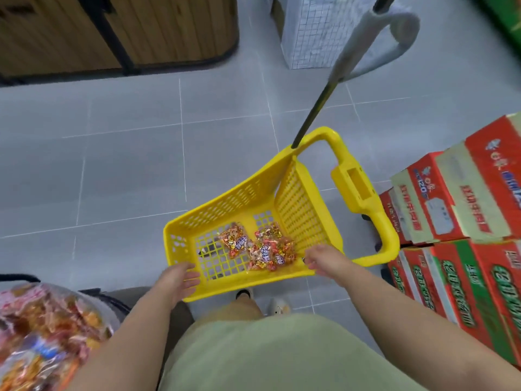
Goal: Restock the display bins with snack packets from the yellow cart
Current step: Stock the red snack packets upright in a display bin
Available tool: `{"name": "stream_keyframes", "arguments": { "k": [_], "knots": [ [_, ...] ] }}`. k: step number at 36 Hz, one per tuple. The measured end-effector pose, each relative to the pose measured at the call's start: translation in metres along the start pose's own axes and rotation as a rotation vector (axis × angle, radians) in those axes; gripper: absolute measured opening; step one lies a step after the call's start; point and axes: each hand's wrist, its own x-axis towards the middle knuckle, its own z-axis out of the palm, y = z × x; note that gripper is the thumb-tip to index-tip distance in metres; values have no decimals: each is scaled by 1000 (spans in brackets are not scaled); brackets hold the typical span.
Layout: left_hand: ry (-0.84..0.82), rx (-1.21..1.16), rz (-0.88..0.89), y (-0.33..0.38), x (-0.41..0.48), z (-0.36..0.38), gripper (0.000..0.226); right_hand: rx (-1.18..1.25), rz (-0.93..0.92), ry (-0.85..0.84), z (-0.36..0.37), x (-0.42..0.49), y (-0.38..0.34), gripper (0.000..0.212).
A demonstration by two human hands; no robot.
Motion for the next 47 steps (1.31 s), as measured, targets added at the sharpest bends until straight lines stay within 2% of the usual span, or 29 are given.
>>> {"name": "stream_keyframes", "arguments": {
  "k": [6,10,14,16,19,22,26,32,35,37,39,42,45,47],
  "knots": [
    [-52,217,105,67,23,16,18,68,112,9,24,34,-25,12],
    [-66,521,194,74,49,17,16,-110,124,-7,41,72,-31,20],
    [-68,715,155,59,84,11,26,-317,58,-36,55,116,-32,28],
    [-69,681,56,53,100,12,16,-330,53,-28,61,139,-24,13],
    [-44,435,-94,41,117,18,25,-438,26,12,64,170,-11,34],
    [-23,233,-148,27,129,26,21,-739,-63,39,66,194,1,45],
    [-25,201,-189,8,142,35,18,-999,-55,19,69,213,10,57],
    [-25,181,-229,-1,147,47,20,-1355,-119,-48,67,221,4,37],
    [-36,190,-226,3,144,55,20,-1435,-310,-116,60,219,-6,27],
    [-51,182,-218,8,142,60,21,-1349,-479,-162,56,212,-14,21],
    [-89,180,-182,14,138,64,23,-1108,-544,-218,54,202,-21,14],
    [-195,161,-108,22,132,68,29,-608,-467,-270,57,186,-34,5],
    [-331,69,-63,25,129,71,62,-154,-355,-311,68,178,-46,17],
    [-329,-59,-21,24,131,75,81,41,-223,-368,79,179,-48,21]
  ]
}}
